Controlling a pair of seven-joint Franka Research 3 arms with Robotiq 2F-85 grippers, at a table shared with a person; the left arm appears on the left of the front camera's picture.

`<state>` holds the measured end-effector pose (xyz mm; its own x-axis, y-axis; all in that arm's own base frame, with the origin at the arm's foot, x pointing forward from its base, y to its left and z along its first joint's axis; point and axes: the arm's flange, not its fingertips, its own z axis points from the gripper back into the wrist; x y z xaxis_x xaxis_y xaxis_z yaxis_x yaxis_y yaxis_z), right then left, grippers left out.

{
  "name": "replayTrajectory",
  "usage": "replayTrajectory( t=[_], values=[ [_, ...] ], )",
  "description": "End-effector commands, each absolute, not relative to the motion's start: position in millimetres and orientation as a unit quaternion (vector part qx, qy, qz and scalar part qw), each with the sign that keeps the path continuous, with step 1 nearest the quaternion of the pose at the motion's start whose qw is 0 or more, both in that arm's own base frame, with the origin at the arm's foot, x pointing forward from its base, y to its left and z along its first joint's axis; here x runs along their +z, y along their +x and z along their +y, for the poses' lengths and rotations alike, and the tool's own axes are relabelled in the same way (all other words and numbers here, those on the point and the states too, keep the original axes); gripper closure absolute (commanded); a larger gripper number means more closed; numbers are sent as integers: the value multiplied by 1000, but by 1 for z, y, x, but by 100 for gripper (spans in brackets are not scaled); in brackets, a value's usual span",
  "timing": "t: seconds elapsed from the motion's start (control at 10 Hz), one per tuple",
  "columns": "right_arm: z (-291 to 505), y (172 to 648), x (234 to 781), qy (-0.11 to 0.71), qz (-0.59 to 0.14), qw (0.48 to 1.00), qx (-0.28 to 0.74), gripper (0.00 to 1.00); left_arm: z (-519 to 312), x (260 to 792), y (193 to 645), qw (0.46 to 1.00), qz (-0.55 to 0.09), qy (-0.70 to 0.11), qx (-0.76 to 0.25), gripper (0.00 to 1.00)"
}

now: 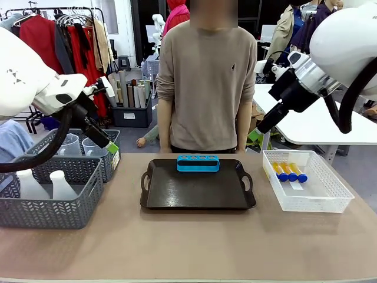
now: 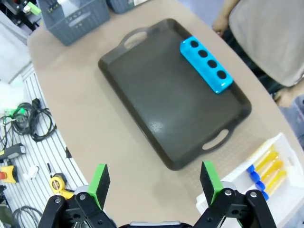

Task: Prepare the laboratory tools.
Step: Pick up one Large Measuring Cup and place it on the Handle tray.

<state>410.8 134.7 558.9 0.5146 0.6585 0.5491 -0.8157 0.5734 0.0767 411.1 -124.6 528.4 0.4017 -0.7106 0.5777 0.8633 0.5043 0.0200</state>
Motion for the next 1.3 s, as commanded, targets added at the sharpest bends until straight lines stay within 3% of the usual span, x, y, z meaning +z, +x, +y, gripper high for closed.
replayTrajectory(
  t=[0.0, 0.3, 0.7, 1.2],
  values=[
    [133, 412, 560, 164, -242, 855, 429, 0, -123, 541, 410, 815, -270, -144, -492, 0],
    [124, 400, 611, 166, -284, 803, 498, 0, -106, 600, 410, 810, -296, -131, -489, 0],
    [101, 409, 651, 153, -318, 791, 501, 0, -85, 645, 429, 806, -330, -117, -477, 0],
    [81, 416, 681, 142, -346, 787, 491, 0, -57, 663, 426, 805, -378, -105, -446, 0]
  ],
)
